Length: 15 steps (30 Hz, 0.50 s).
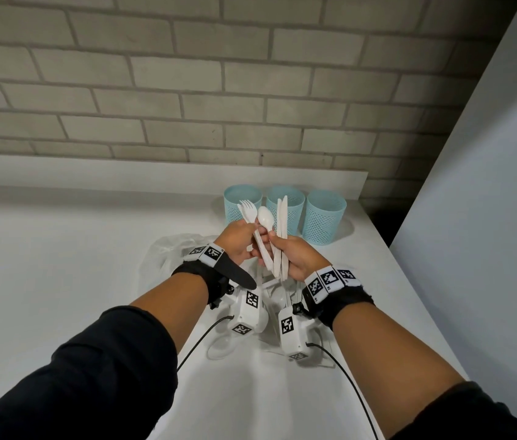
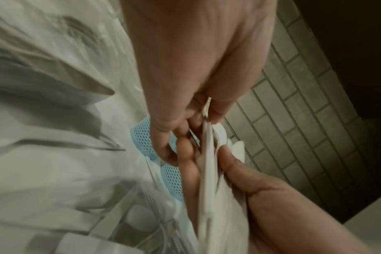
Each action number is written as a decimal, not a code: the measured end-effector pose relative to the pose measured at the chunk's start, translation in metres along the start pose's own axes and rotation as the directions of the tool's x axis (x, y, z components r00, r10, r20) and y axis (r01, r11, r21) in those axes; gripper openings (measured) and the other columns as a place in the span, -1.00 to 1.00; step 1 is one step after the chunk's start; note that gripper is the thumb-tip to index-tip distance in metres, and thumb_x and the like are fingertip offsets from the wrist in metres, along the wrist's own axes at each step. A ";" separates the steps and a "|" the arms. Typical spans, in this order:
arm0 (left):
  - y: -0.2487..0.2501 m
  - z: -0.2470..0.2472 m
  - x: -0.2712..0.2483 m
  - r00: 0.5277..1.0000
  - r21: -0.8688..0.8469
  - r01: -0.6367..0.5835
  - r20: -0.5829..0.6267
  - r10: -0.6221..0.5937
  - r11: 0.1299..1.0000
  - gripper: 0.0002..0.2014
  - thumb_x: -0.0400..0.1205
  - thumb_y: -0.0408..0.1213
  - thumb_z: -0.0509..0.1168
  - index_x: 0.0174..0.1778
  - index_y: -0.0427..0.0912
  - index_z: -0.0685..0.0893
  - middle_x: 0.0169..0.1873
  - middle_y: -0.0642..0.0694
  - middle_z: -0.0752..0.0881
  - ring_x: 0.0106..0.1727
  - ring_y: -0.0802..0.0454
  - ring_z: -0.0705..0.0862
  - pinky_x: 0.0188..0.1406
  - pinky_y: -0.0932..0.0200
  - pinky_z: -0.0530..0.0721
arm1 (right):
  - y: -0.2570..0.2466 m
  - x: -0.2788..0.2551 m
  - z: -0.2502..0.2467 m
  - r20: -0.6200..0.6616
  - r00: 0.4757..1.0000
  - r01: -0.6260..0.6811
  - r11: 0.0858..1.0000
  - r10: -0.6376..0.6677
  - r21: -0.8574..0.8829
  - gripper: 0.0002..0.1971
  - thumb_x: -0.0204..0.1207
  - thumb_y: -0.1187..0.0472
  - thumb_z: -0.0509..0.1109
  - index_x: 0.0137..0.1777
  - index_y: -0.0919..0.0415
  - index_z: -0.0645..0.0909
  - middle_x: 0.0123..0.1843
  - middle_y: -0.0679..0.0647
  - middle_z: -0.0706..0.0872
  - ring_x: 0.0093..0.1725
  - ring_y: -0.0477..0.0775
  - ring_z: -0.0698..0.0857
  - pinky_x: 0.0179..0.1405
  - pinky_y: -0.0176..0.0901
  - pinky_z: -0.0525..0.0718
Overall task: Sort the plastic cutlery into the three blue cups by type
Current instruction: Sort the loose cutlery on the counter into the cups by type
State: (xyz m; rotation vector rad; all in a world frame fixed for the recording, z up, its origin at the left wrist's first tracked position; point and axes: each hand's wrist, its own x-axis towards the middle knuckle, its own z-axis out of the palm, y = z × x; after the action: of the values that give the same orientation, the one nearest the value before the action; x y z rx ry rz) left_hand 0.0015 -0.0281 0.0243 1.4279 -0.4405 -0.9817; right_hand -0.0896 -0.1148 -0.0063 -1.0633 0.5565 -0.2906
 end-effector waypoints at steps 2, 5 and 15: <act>0.000 0.000 0.001 1.000 -0.038 -0.017 -0.003 0.017 0.999 -0.83 0.64 -0.44 0.18 -0.16 -0.15 0.64 -0.35 -0.09 0.65 -0.31 0.06 0.63 -0.27 0.17 0.62 | 0.003 0.004 -0.002 -0.049 0.998 0.043 0.999 -0.043 0.003 -0.76 0.68 0.20 0.17 -0.02 0.31 0.63 -0.14 0.23 0.69 -0.33 0.01 0.75 -0.32 -0.16 0.77; -0.004 0.000 0.004 0.998 -0.078 -0.053 -0.049 0.049 0.996 -0.89 0.63 -0.44 0.25 -0.09 -0.19 0.65 -0.27 -0.15 0.69 -0.25 0.01 0.68 -0.18 0.07 0.71 | 0.004 0.004 -0.003 -0.101 0.992 0.076 0.997 -0.078 -0.020 -0.80 0.66 0.20 0.22 -0.08 0.27 0.63 -0.34 0.10 0.64 -0.43 -0.05 0.68 -0.30 -0.17 0.74; -0.009 0.003 0.011 0.992 -0.179 -0.089 -0.109 0.070 0.980 -0.83 0.73 -0.30 0.13 0.03 -0.30 0.59 -0.19 -0.17 0.72 -0.15 -0.08 0.72 -0.22 0.02 0.73 | 0.001 0.002 -0.004 -0.075 0.990 0.112 0.984 -0.123 -0.137 -0.81 0.69 0.23 0.16 -0.02 0.23 0.60 -0.23 0.17 0.79 -0.30 0.04 0.80 -0.39 -0.11 0.78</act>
State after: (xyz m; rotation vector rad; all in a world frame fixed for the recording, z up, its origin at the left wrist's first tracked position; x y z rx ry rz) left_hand 0.0030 -0.0369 0.0130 1.2779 -0.3203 -0.8578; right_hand -0.0898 -0.1183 -0.0095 -1.2195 0.5950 -0.4072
